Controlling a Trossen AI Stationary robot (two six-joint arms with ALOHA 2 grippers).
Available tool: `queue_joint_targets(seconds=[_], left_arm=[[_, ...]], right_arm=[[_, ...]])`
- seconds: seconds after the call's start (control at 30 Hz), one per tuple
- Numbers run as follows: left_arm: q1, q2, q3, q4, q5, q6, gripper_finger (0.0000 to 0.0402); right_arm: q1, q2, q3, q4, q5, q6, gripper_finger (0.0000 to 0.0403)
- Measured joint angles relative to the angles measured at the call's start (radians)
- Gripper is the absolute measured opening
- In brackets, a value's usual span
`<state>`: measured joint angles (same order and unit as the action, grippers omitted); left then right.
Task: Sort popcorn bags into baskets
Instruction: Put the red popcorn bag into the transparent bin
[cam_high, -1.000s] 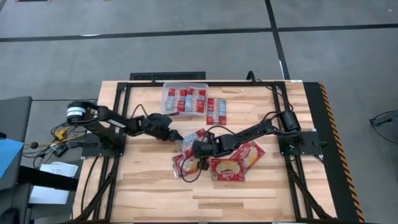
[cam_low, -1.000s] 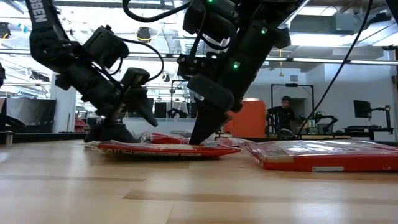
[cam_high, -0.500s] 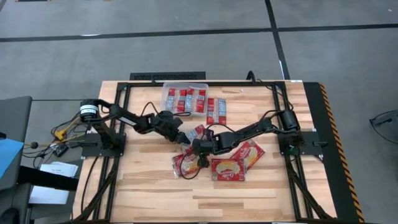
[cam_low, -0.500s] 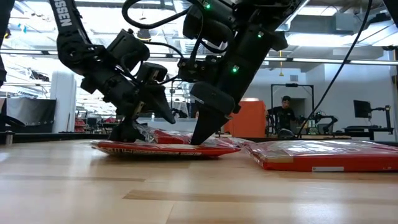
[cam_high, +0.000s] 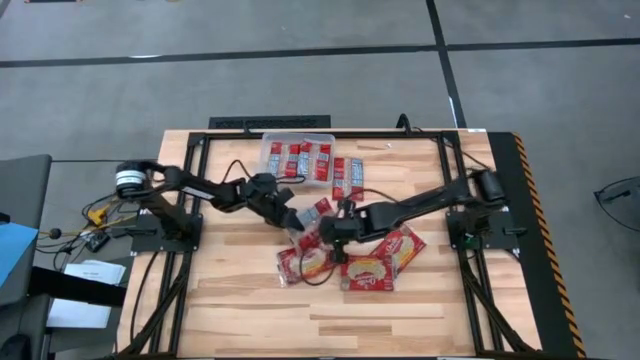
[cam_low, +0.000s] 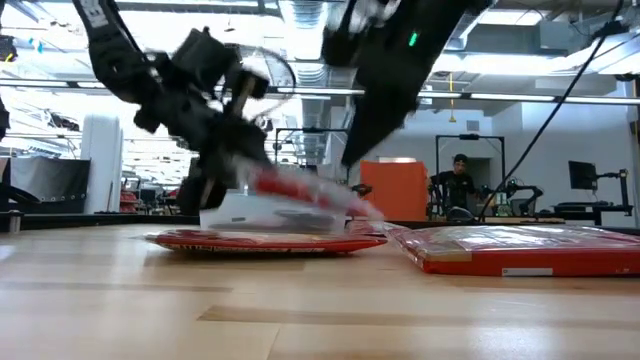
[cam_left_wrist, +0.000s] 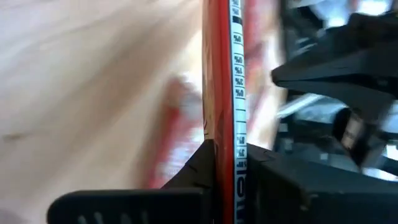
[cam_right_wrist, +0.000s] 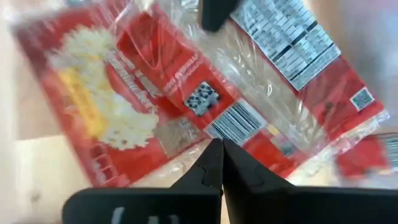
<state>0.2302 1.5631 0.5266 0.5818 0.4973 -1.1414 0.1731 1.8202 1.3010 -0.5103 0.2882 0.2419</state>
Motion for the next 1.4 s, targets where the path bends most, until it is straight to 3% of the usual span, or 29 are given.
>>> queue_joint_targets(seconds=[0.2, 0.3, 0.37, 0.47, 0.6, 0.73, 1.07, 1.4], left_arm=[[0.007, -0.235, 0.001, -0.040, -0.067, -0.090, 0.0006], [0.030, -0.359, 0.001, -0.104, -0.225, -0.079, 0.0004], [0.055, -0.417, 0.003, -0.176, -0.386, -0.058, 0.0004], [0.115, -0.442, 0.002, -0.253, -0.553, -0.032, 0.0004], [0.183, -0.373, 0.002, -0.231, -0.554, -0.029, 0.0004], [0.212, -0.251, 0.004, -0.107, -0.525, -0.026, 0.0003], [0.261, 0.057, 0.216, -0.098, -0.467, 0.038, 0.0004], [0.264, 0.153, 0.337, -0.157, -0.468, 0.000, 0.0009]], right_arm=[[0.032, -0.183, 0.001, -0.130, 0.144, 0.046, 0.0020], [0.034, -0.245, 0.001, -0.172, 0.220, 0.093, 0.0031], [0.033, -0.272, 0.002, -0.195, 0.271, 0.115, 0.0034], [0.029, -0.289, 0.002, -0.213, 0.308, 0.132, 0.0032], [0.027, -0.287, 0.002, -0.231, 0.314, 0.132, 0.0021], [0.030, -0.273, 0.002, -0.264, 0.311, 0.151, 0.0016], [0.049, -0.277, 0.002, -0.301, 0.314, 0.180, 0.0037], [0.057, -0.277, 0.002, -0.318, 0.313, 0.180, 0.0016]])
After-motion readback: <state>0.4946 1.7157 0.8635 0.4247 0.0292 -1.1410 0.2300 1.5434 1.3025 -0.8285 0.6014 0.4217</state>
